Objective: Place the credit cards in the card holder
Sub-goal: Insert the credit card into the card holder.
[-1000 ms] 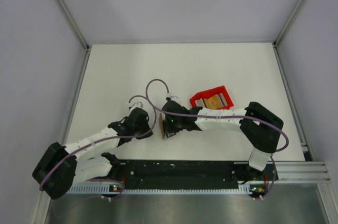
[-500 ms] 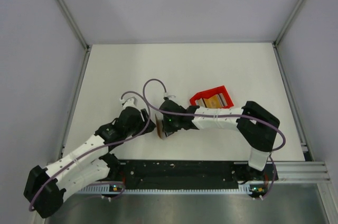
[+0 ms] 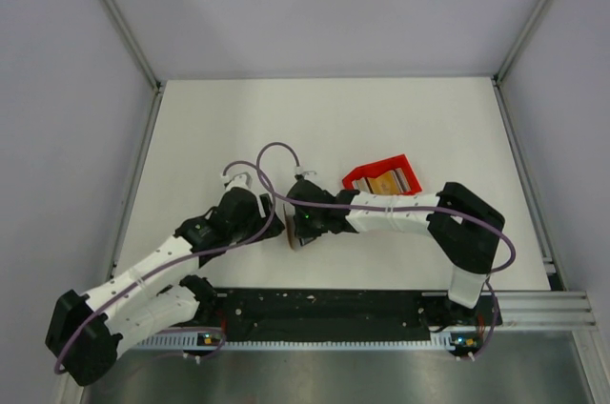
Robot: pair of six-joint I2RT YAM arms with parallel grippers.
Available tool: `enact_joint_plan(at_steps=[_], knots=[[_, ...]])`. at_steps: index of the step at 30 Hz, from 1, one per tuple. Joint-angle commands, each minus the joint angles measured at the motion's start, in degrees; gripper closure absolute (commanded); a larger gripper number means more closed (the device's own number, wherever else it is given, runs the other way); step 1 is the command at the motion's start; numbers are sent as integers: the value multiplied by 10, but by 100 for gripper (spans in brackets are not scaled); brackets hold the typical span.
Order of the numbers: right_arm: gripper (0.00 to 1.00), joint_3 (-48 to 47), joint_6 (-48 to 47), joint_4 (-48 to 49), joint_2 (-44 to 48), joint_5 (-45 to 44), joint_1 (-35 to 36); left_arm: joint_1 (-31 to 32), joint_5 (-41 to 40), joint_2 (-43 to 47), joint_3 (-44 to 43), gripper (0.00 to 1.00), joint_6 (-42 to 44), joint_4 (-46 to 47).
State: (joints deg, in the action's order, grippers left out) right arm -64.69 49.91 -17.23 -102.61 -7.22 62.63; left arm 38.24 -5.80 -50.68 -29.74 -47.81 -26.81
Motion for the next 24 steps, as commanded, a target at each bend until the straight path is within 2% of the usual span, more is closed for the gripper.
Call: enact_joint_plan(at_steps=[1,14,24], knots=[[100,-19,-15,-39,-10,-40,6,-2,4,0,-30,23,12,8],[100,-26,-11,-47,-15,-40,7,-3,53,-68,-52,20,27,33],[100,-29,-14,-47,-20,-37,7,-2,40,-43,-59,20,17,41]])
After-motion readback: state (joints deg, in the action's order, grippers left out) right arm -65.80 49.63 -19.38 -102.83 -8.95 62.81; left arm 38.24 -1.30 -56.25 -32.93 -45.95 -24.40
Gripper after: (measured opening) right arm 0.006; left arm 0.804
